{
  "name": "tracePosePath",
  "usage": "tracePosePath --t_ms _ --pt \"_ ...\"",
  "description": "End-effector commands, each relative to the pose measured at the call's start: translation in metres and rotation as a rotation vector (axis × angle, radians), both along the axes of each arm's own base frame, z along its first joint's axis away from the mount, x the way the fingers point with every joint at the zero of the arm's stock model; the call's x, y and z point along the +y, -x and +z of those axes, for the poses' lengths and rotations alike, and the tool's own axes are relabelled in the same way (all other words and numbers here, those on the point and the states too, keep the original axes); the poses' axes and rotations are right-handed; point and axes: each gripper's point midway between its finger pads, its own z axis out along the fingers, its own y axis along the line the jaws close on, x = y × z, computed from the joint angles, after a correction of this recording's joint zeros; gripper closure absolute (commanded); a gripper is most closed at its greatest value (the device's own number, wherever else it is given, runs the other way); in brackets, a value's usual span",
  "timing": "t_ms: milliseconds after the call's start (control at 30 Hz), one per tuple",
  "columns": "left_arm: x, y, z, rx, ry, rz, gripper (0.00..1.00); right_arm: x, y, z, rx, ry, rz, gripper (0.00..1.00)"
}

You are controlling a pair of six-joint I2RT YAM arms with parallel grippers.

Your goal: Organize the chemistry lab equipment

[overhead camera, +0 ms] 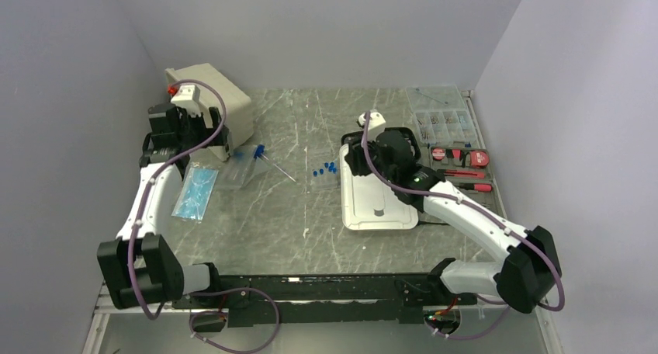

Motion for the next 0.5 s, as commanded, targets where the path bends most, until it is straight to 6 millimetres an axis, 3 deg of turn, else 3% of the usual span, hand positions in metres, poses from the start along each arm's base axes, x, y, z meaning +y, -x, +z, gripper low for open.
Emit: tracePosePath --t_ms 0,133,333,467 --pt "0.01 -0.037 0.038 -0.116 0.023 0.041 0.02 -0.01 0.004 0.025 -0.069 -0.078 -0.014 0.56" --pt "0.016 -0.057 0.033 -0.076 0.096 0.111 0.11 -0.019 0.009 0.034 -0.097 -0.094 -0.025 0.55" --pt "0.01 -0.084 0.024 -0.047 0.18 0.1 0.29 -0.021 0.01 0.035 -0.098 -0.093 -0.027 0.55" --pt "0.013 -0.089 0.0 0.047 0.228 0.157 0.41 -0.02 0.01 0.035 -0.097 -0.094 -0.022 0.55"
